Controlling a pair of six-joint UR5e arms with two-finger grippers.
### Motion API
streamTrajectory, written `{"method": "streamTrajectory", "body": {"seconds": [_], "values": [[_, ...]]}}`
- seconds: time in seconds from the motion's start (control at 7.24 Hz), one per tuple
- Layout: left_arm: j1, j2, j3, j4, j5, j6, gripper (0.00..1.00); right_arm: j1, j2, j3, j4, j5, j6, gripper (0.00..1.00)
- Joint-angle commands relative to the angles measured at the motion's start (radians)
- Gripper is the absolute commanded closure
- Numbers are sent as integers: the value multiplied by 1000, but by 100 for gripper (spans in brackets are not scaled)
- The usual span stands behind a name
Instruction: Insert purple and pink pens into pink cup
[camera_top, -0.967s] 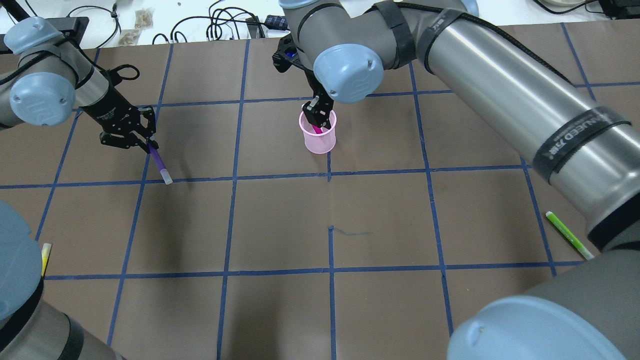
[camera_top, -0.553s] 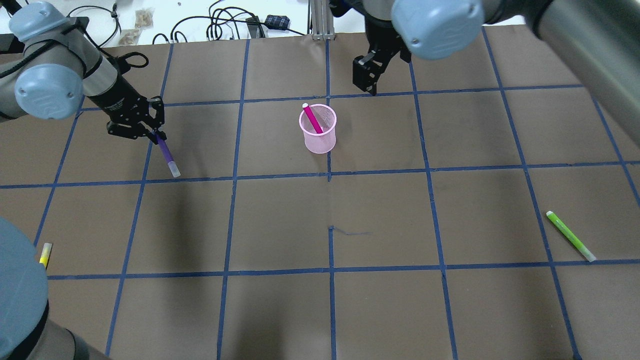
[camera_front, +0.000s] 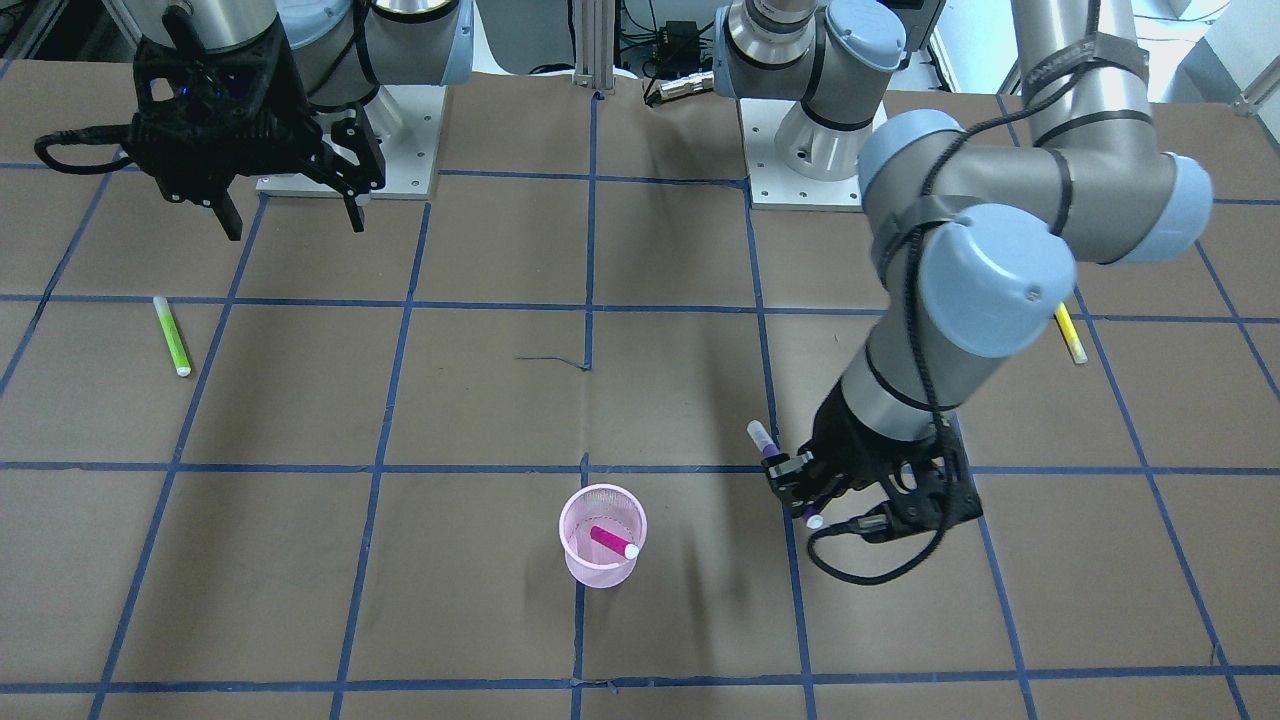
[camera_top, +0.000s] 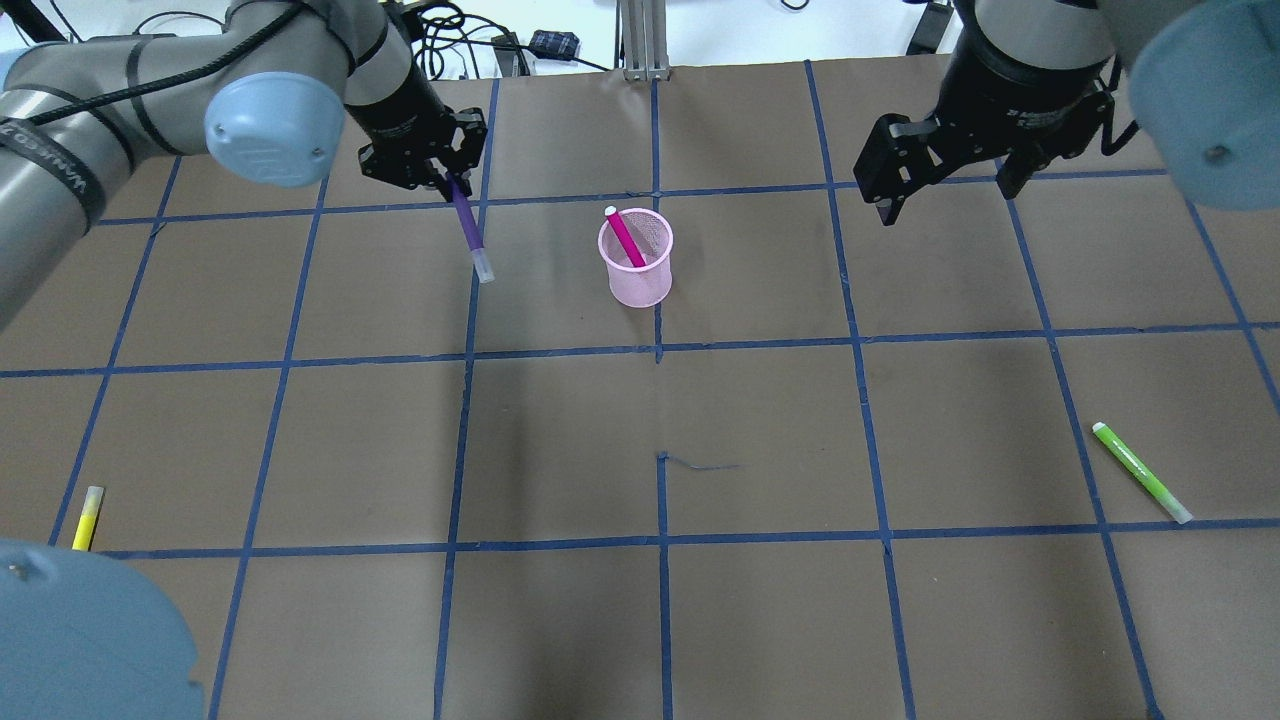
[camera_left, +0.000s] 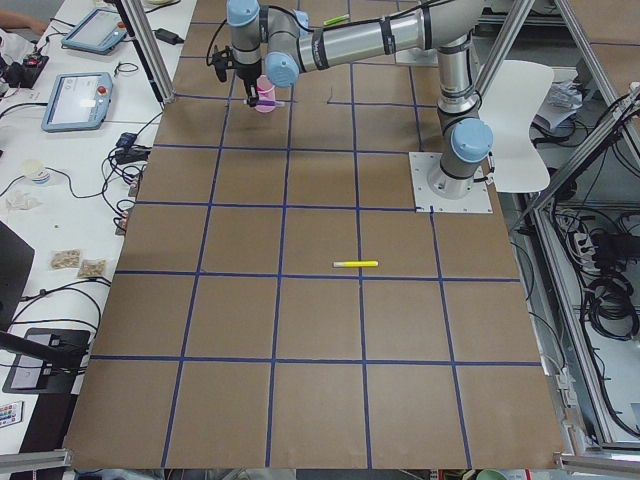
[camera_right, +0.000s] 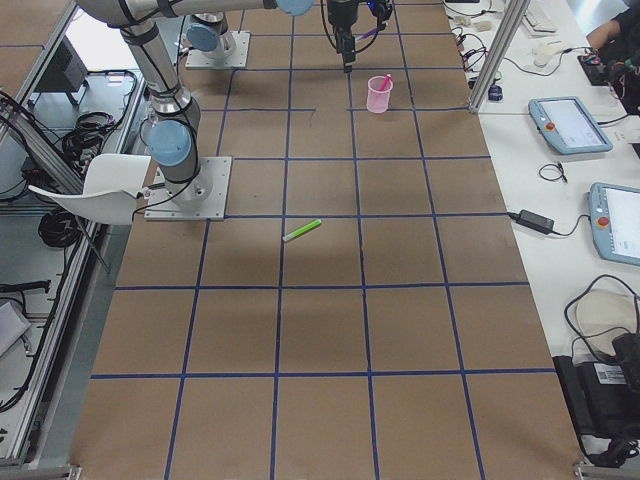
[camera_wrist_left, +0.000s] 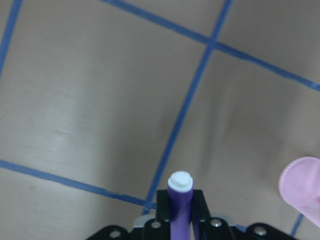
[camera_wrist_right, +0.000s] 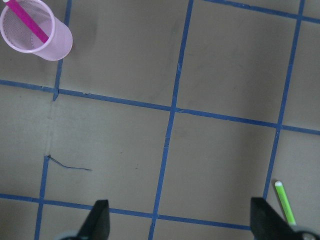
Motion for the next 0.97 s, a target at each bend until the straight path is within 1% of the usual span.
{"method": "streamTrajectory", "body": {"seconds": [0.0,0.14,0.28,0.55,0.83], "values": [[-122,-24,13,114,88,6,99,-2,-20,17,1,2,18,0],[-160,-36,23,130,89,43,99,0,-21,20,1,2,18,0],[-192,-48,24,177,87,92,99,0,-21,23,1,2,18,0],[-225,-73,25,269,87,178,99,-2,-26,23,4,-2,21,0],[-239,-73,25,309,90,217,99,-5,-29,20,-2,-10,26,0]]}}
